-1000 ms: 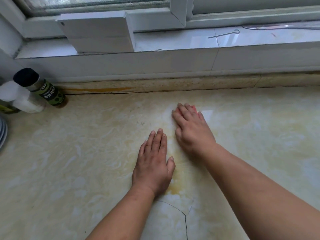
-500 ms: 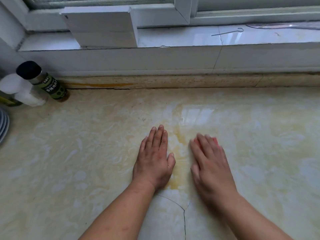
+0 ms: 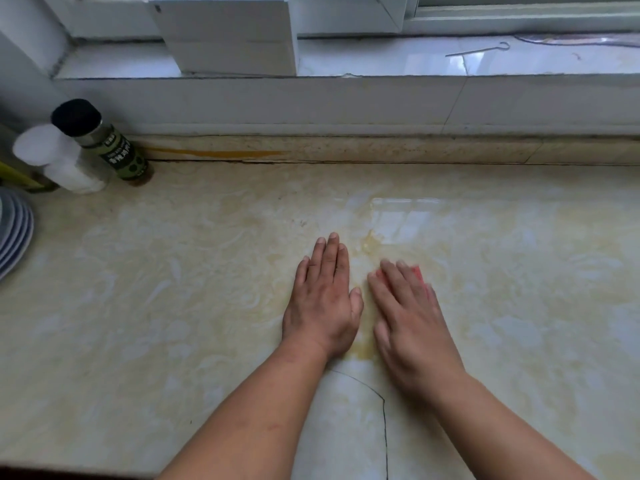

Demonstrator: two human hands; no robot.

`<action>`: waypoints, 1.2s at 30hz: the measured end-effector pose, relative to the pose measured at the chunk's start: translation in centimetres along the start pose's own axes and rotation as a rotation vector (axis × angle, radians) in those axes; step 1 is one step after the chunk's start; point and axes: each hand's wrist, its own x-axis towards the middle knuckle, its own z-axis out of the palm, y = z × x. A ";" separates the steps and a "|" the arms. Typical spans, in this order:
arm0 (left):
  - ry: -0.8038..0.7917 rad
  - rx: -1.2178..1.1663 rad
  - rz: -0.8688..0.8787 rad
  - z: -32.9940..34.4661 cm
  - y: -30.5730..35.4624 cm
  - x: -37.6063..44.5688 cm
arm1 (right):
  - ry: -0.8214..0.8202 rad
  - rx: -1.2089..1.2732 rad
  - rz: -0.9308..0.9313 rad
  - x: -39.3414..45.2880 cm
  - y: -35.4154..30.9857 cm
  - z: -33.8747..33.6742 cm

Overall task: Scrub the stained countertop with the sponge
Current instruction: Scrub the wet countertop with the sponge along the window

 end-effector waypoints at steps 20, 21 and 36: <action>-0.034 -0.027 0.056 -2.1 -5.9 0.0 | 0.070 0.005 0.180 -3.6 -7.8 4.0; -0.025 -0.019 0.053 -2.0 -5.9 0.0 | 0.069 0.004 0.158 -5.1 -8.1 4.2; 0.027 -0.042 0.047 -1.8 -5.9 -0.1 | 0.038 -0.031 0.068 -3.6 -6.0 3.7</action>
